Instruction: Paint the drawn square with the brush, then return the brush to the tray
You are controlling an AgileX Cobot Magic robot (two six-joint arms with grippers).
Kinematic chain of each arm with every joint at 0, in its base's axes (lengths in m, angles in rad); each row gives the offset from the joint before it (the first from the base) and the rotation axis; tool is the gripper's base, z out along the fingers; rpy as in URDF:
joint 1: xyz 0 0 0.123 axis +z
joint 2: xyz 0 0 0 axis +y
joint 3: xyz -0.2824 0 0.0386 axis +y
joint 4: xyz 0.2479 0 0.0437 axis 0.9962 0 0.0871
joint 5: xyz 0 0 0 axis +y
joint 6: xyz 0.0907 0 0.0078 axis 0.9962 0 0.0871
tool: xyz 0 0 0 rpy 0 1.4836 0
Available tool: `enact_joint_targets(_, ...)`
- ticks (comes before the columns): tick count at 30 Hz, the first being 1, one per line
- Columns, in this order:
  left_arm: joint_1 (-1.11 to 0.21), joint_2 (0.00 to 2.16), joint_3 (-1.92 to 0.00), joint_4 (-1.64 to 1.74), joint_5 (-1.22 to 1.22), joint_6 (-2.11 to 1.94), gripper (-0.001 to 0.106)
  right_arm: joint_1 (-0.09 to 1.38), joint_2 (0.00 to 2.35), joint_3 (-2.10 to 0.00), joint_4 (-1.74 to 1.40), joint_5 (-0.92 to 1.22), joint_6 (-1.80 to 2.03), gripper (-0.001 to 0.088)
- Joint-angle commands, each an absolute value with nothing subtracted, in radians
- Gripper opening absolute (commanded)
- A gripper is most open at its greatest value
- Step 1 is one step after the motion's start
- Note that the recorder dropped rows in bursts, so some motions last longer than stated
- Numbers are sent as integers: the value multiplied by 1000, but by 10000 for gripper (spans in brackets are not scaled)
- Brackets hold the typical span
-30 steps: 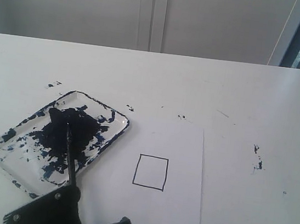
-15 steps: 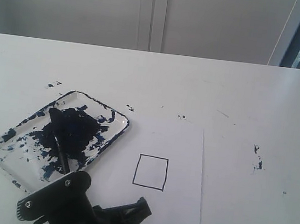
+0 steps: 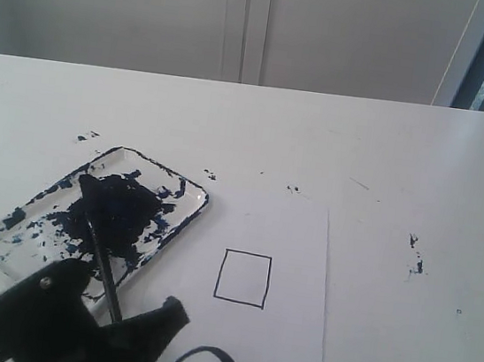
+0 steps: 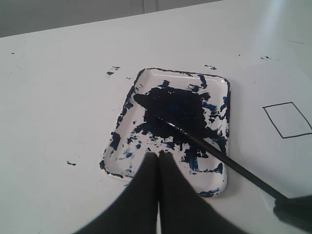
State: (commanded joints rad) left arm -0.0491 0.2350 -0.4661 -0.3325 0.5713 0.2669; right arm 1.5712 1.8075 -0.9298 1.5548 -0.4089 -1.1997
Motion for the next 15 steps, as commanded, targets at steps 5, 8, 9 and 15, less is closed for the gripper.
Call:
enact_joint_targets(5,-49,235,-466,-333,575,267,0,1553,1870,-932,1652,-436,-1200,0)
enact_joint_targets(8,-49,235,-466,-333,575,267,0,1543,1885,-932,1689,-430,-1200,0)
enact_joint_targets(9,-49,235,-466,-333,575,267,0,1543,1885,-932,1694,-431,-1200,0)
enact_joint_targets(15,-49,235,-466,-333,575,267,0,1535,1887,-932,1744,-460,-1211,0)
